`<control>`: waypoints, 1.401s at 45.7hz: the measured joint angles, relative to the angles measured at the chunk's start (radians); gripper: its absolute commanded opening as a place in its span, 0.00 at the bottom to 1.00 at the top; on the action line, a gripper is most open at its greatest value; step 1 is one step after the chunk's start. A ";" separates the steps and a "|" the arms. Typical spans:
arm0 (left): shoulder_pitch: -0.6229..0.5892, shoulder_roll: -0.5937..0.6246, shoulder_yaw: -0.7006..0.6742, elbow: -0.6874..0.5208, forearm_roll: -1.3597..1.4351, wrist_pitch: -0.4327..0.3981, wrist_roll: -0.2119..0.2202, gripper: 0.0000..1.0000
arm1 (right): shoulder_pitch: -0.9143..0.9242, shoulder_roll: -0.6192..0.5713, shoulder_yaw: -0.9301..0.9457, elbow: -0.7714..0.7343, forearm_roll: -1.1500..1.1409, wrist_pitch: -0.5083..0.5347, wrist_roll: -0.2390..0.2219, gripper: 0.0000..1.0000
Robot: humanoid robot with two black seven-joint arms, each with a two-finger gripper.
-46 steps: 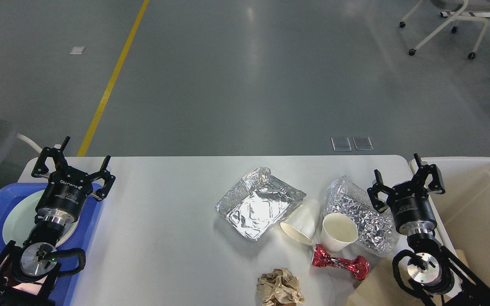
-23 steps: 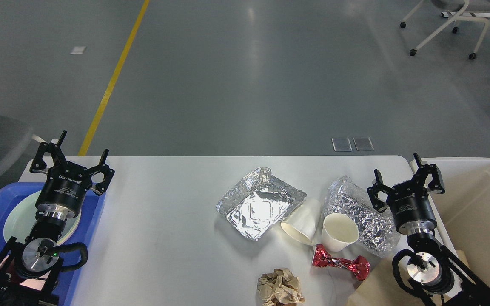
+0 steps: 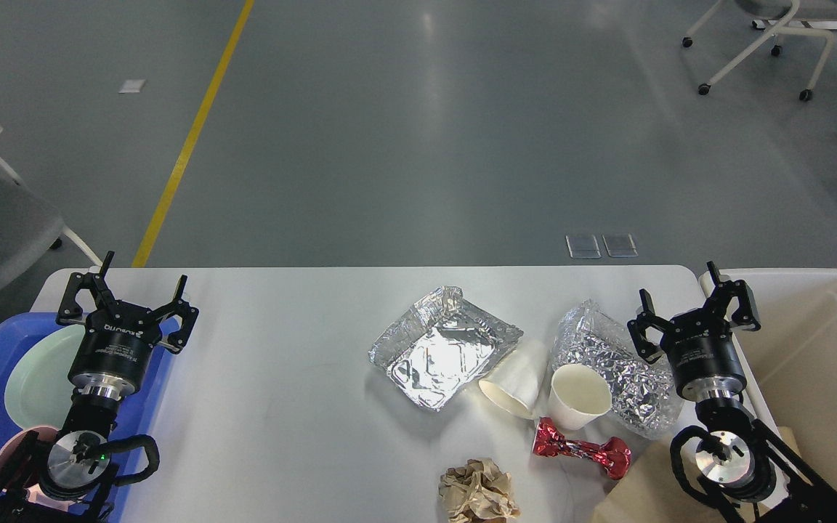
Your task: Tidy desktop
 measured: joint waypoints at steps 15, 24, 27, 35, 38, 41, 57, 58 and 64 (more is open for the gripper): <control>-0.010 -0.004 0.006 0.023 -0.016 -0.030 -0.069 0.96 | 0.000 0.000 0.000 0.001 0.000 0.000 0.000 1.00; -0.010 -0.006 0.007 0.023 -0.019 -0.030 -0.069 0.96 | -0.002 0.000 0.000 0.003 0.000 0.000 0.000 1.00; -0.010 -0.006 0.007 0.023 -0.019 -0.031 -0.068 0.96 | -0.002 0.000 0.000 0.003 0.000 0.000 0.000 1.00; -0.010 -0.005 0.007 0.023 -0.019 -0.031 -0.067 0.96 | -0.002 0.000 0.000 0.003 0.000 0.000 0.000 1.00; -0.010 -0.005 0.007 0.023 -0.019 -0.031 -0.067 0.96 | -0.002 0.000 0.000 0.003 0.000 0.000 0.000 1.00; -0.010 -0.005 0.007 0.023 -0.019 -0.031 -0.067 0.96 | -0.002 0.000 0.000 0.003 0.000 0.000 0.000 1.00; -0.010 -0.005 0.007 0.023 -0.019 -0.031 -0.067 0.96 | -0.002 0.000 -0.001 0.003 0.000 0.000 0.000 1.00; -0.010 -0.005 0.007 0.023 -0.019 -0.031 -0.067 0.96 | -0.002 0.000 -0.001 0.003 0.000 0.000 0.000 1.00; -0.010 -0.005 0.007 0.023 -0.019 -0.031 -0.067 0.96 | -0.002 0.000 -0.001 0.003 0.000 0.000 0.000 1.00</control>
